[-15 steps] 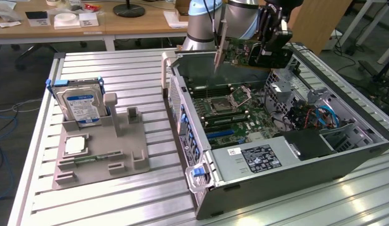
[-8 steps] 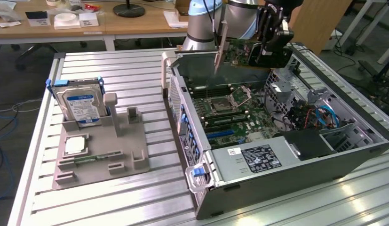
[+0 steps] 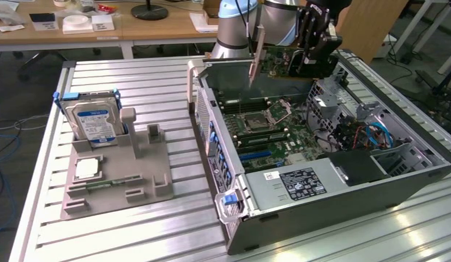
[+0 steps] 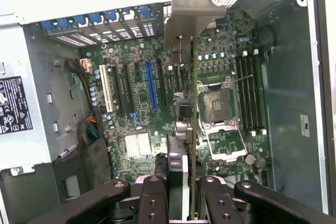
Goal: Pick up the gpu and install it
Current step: 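Insert the gpu into the slot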
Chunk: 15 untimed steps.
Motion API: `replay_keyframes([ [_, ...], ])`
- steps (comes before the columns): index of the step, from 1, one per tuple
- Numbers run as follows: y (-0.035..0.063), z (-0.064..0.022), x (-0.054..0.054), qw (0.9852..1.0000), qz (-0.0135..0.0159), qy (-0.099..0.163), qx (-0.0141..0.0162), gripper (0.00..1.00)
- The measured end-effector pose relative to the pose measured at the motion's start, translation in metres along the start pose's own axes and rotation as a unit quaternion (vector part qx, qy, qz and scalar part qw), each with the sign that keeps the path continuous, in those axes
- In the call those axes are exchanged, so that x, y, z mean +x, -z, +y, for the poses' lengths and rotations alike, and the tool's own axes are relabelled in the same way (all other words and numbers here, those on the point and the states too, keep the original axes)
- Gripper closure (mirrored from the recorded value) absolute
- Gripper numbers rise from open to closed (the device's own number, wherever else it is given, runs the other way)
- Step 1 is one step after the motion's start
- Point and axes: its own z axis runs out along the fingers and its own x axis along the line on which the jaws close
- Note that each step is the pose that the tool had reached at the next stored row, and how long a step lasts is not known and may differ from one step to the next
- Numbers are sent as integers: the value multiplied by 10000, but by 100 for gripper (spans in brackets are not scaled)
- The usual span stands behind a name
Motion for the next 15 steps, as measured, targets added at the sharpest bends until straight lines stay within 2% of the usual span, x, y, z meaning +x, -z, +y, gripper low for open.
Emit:
replay_keyframes([
  [9, -7, 0, 0, 9998, -5, 177, -1, 72],
  [15, -11, 0, 0, 9987, -16, 516, -3, 72],
])
